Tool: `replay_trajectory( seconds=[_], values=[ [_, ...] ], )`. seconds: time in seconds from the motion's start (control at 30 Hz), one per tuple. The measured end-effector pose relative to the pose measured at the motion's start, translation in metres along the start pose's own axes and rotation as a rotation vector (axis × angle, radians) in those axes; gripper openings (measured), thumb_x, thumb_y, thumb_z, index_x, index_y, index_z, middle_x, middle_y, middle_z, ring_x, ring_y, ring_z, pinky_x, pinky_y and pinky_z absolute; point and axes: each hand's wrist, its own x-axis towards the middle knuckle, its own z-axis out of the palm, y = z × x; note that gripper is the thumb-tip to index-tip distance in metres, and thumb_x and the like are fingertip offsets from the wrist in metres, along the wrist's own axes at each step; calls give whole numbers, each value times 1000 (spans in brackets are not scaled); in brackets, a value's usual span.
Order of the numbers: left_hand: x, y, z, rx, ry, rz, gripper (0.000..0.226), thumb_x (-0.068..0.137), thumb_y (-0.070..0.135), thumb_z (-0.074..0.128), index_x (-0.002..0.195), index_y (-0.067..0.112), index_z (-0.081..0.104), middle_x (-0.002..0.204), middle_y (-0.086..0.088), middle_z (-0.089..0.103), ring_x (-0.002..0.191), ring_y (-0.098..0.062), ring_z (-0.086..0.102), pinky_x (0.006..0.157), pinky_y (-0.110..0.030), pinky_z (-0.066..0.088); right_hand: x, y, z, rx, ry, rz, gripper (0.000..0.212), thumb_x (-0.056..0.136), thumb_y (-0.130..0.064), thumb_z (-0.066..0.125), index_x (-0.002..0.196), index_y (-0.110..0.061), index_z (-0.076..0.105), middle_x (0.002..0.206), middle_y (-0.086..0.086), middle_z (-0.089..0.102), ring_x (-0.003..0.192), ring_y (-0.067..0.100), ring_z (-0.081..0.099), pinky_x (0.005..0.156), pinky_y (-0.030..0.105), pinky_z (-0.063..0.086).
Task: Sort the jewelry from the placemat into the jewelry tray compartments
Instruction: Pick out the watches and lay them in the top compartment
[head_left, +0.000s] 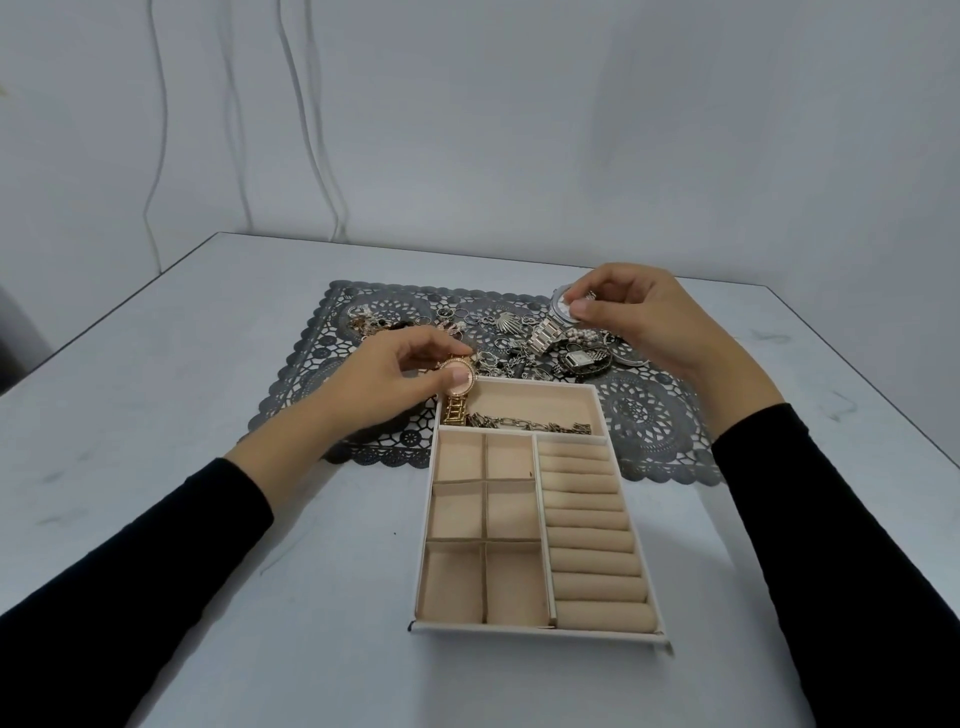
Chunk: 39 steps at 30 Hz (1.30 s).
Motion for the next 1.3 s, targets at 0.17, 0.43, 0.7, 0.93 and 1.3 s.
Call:
replay_trajectory(
  seconds=[0.17,0.43,0.7,0.93,1.3],
  values=[
    [2,-5,0,49,-29,3,26,88,20,72,114,19,70,105,7,74,98,-8,70,94,-31,55,1,1,0,-2,-4,-8,10,85,1,66,93,-5,67,102,17,70,85,16,64,82,23,51],
    [1,-5,-1,-20,-21,-25,28,86,14,74,113,12,70,108,3,75,96,-11,72,92,-29,56,2,5,2,4,-17,-3,10,85,2,65,93,-5,67,96,7,72,83,14,65,80,23,51],
    [-1,-4,-3,6,-34,-15,30,85,17,75,115,16,72,109,5,75,100,-8,71,94,-28,55,3,8,7,24,-46,10,12,84,1,67,91,-9,69,94,3,73,85,15,64,84,26,50],
    [0,-5,-3,108,-42,54,27,92,25,66,119,21,69,108,10,73,100,-2,69,91,-20,54,3,9,8,19,-58,19,11,85,0,67,94,-5,68,103,11,72,91,19,63,87,29,51],
    [-6,-10,-3,290,15,51,28,101,30,51,125,31,66,74,7,68,53,-1,46,54,-13,34,0,5,12,1,-62,19,11,85,-4,69,94,-8,69,106,13,71,96,22,64,97,40,49]
  ],
)
